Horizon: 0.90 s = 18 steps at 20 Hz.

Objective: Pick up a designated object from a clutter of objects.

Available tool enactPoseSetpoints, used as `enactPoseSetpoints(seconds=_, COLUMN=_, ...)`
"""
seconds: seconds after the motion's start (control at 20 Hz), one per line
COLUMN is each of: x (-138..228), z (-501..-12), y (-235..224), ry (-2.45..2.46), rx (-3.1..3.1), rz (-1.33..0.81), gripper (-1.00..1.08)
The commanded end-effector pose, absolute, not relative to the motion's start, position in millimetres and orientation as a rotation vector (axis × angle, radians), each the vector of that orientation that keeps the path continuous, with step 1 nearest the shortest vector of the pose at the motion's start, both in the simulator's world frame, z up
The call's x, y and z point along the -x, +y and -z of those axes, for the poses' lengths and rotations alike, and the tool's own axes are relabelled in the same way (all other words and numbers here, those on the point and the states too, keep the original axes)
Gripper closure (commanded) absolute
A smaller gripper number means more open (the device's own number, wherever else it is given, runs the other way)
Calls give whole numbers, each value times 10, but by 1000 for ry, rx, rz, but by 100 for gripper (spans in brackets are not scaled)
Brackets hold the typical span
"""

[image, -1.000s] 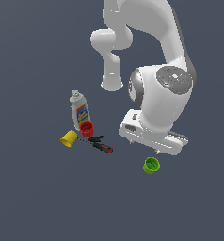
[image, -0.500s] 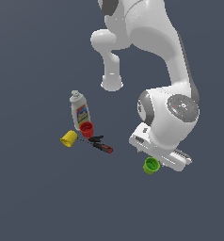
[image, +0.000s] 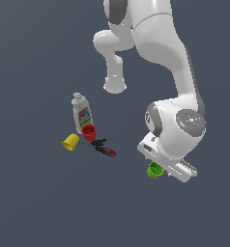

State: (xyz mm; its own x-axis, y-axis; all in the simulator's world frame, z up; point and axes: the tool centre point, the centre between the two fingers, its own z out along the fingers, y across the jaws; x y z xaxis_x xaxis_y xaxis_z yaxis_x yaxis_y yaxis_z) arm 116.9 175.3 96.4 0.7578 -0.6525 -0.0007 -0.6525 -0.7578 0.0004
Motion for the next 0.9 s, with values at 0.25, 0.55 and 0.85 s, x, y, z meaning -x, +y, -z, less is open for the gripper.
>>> enactPoseSetpoints(seconds=0.25, x=-1173, z=-916, y=1771, ry=-1107, rx=-2940, rz=1, gripper=-92)
enactPoseSetpoints(seconds=0.55, x=-1168, z=-678, y=1770, ry=-1110, rx=-2939, rz=1, gripper=-92)
enactPoseSetpoints(seconds=0.85, x=-1164, z=-433, y=1774, ry=-1112, rx=-2938, rz=0, gripper=-92)
